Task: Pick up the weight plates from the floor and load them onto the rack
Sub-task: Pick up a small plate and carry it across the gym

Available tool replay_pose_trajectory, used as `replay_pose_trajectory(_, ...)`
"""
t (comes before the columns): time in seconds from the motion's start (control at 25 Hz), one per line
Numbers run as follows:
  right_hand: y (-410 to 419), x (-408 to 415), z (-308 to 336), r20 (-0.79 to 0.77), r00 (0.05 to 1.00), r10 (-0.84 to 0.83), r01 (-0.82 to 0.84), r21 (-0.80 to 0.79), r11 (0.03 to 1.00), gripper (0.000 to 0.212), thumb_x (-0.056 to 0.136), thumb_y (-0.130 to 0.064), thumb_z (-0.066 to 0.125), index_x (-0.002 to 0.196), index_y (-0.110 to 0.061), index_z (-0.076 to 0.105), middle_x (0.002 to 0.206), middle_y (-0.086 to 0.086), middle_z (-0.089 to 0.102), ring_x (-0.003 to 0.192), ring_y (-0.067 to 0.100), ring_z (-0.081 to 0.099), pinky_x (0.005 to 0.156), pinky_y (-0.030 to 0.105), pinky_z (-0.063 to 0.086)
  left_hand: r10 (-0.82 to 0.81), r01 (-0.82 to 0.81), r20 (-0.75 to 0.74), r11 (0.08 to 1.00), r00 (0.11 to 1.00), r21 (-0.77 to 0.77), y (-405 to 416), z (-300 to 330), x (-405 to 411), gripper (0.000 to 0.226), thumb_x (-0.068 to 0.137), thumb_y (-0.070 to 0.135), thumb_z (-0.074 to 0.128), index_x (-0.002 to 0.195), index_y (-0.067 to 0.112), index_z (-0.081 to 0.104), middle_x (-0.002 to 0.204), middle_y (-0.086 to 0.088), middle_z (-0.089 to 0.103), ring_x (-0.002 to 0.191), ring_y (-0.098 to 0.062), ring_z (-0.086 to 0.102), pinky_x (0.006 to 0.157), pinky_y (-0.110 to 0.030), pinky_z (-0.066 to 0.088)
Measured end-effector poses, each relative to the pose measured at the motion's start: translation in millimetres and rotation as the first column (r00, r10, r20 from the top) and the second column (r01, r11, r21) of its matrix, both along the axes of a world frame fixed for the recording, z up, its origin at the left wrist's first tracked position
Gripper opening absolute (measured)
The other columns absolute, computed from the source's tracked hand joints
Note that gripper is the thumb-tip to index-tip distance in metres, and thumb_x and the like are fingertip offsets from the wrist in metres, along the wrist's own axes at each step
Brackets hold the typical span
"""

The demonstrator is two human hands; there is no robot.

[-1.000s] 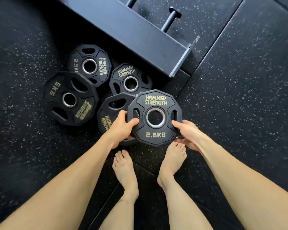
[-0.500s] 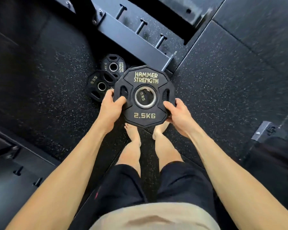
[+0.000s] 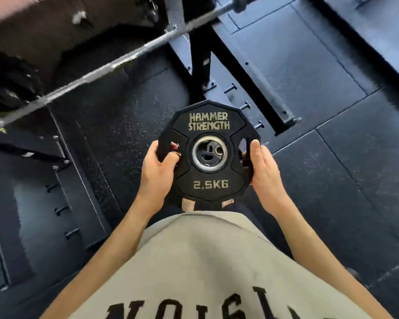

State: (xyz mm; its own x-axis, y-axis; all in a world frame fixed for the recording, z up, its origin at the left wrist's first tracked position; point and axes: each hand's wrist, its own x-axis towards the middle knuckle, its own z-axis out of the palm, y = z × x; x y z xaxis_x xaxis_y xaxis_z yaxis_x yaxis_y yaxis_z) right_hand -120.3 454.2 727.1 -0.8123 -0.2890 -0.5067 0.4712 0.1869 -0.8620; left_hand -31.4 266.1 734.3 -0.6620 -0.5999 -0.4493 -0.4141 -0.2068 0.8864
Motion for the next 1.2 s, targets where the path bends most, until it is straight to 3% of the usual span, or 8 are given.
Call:
replay_pose_trajectory(0.08, -5.7, -6.2, 15.8, -0.064, 0.987, 0.145, -0.144, 0.027, 0.989, 0.064, 0.09, -0.068, 0.044, 0.095, -0.005, 0.056, 0.091, 0.004, 0.059, 0.087, 0.014, 0.057, 0.083, 0.041, 0.052, 0.172, -0.173, -0.045, 0.985, 0.984, -0.01, 15.4, 16.5, 22.1, 0.015, 0.085, 0.014, 0.057, 0.086, 0.028, 0.063, 0.082, 0.0, 0.066, 0.079, -0.015, 0.059, 0.082, -0.048, 0.054)
replay_pose_trajectory(0.24, -23.2, -7.6, 44.9, -0.13, 0.89, 0.437, -0.445, -0.04, 0.895, 0.042, 0.102, -0.045, 0.04, 0.094, -0.007, 0.058, 0.087, 0.002, 0.058, 0.076, 0.001, 0.056, 0.067, 0.024, 0.051, 0.501, -0.504, -0.16, 0.863, 0.851, 0.02, 51.3, 43.6, 72.0, 0.017, 0.085, 0.02, 0.056, 0.1, 0.019, 0.063, 0.083, 0.004, 0.068, 0.082, -0.012, 0.063, 0.078, -0.039, 0.055)
replay_pose_trajectory(0.4, -46.5, 30.9, 67.2, -0.199, 0.691, 0.695, -0.717, -0.064, 0.694, 0.058, 0.09, -0.063, 0.045, 0.096, -0.006, 0.056, 0.095, 0.02, 0.059, 0.088, 0.024, 0.056, 0.086, 0.06, 0.051, 0.788, -0.782, -0.195, 0.61, 0.584, 0.126, 79.1, 58.3, 136.1, 0.025, 0.095, 0.038, 0.051, 0.101, 0.019, 0.067, 0.09, 0.003, 0.071, 0.093, -0.018, 0.066, 0.075, -0.033, 0.055)
replay_pose_trajectory(0.52, -63.5, 86.1, 84.0, -0.249, 0.493, 0.834, -0.867, -0.062, 0.494, 0.071, 0.086, -0.072, 0.046, 0.102, -0.003, 0.054, 0.103, 0.03, 0.056, 0.089, 0.033, 0.056, 0.089, 0.061, 0.049, 0.896, -0.912, -0.223, 0.406, 0.383, 0.065, 103.3, 67.2, 201.8, 0.042, 0.092, 0.056, 0.051, 0.107, 0.021, 0.068, 0.11, 0.001, 0.07, 0.109, -0.017, 0.063, 0.097, -0.042, 0.049)
replay_pose_trajectory(0.72, -79.3, 200.3, 96.5, -0.314, 0.205, 0.927, -0.979, -0.078, 0.19, 0.06, 0.096, -0.058, 0.042, 0.097, 0.001, 0.053, 0.093, 0.022, 0.055, 0.08, 0.026, 0.05, 0.082, 0.047, 0.045, 0.953, -0.993, -0.28, 0.114, 0.118, -0.033, 151.8, 83.4, 309.3, 0.034, 0.093, 0.052, 0.045, 0.09, 0.026, 0.068, 0.093, 0.007, 0.069, 0.096, -0.012, 0.063, 0.095, -0.042, 0.048)
replay_pose_trajectory(0.88, -78.4, 330.9, 95.8, -0.363, 0.033, 0.931, -0.998, -0.063, 0.011, 0.051, 0.103, -0.044, 0.038, 0.092, 0.003, 0.053, 0.083, 0.007, 0.051, 0.076, 0.005, 0.047, 0.072, 0.024, 0.041, 0.964, -0.993, -0.258, -0.089, -0.068, -0.071, 190.6, 84.8, 432.6, 0.046, 0.085, 0.063, 0.046, 0.093, 0.023, 0.067, 0.096, 0.005, 0.068, 0.095, -0.013, 0.061, 0.1, -0.047, 0.046)
replay_pose_trajectory(1.08, -84.3, 468.6, 97.4, -0.361, -0.122, 0.924, -0.985, -0.073, -0.158, 0.064, 0.097, -0.058, 0.04, 0.107, 0.002, 0.058, 0.108, 0.025, 0.062, 0.094, 0.026, 0.062, 0.09, 0.042, 0.047, 0.934, -0.973, -0.308, -0.215, -0.18, -0.084, 215.7, 96.5, 554.7, 0.041, 0.091, 0.056, 0.043, 0.079, 0.022, 0.063, 0.072, 0.009, 0.062, 0.07, -0.01, 0.056, 0.075, -0.037, 0.047)
replay_pose_trajectory(1.2, -100.1, 534.4, 100.4, -0.369, -0.168, 0.914, -0.976, -0.07, -0.208, 0.057, 0.101, -0.051, 0.038, 0.104, 0.002, 0.059, 0.105, 0.023, 0.064, 0.088, 0.014, 0.06, 0.088, 0.038, 0.046, 0.927, -0.959, -0.289, -0.272, -0.24, -0.076, 210.0, 97.2, 614.0, 0.043, 0.096, 0.055, 0.041, 0.083, 0.02, 0.064, 0.072, 0.008, 0.064, 0.07, -0.01, 0.059, 0.077, -0.04, 0.049)
